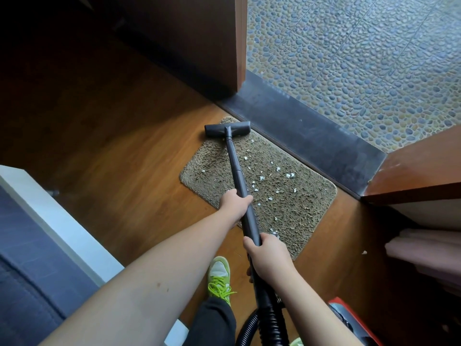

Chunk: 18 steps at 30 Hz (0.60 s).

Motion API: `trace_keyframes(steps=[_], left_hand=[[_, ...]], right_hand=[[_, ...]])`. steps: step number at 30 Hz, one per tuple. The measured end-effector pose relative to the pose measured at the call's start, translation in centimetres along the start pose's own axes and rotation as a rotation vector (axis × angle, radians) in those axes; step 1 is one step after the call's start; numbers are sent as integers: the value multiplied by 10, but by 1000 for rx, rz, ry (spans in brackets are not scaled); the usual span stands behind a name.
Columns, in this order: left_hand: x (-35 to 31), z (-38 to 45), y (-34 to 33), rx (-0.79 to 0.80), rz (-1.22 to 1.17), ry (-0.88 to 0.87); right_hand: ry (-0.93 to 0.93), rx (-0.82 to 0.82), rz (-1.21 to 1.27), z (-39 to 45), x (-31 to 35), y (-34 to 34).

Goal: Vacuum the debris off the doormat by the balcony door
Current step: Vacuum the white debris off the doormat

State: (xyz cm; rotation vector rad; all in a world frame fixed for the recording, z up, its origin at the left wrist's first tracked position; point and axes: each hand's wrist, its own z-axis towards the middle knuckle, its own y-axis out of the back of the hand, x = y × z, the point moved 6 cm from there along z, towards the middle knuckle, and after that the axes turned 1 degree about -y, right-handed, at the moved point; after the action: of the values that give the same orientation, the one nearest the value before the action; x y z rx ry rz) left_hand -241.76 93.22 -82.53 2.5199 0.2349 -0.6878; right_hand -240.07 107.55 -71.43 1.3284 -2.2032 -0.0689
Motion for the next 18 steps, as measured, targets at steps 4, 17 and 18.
trace_keyframes(steps=[4,17,18], left_hand=[[5,-9,-4,-5,36,-4],[21,-47,-23,20,15,-5],[21,-50,-23,22,21,-3]], right_hand=[[-10,5,-5,-6,-11,-1],[-19,18,-36,-31,-45,3],[-17,21,-39,-33,-46,4]])
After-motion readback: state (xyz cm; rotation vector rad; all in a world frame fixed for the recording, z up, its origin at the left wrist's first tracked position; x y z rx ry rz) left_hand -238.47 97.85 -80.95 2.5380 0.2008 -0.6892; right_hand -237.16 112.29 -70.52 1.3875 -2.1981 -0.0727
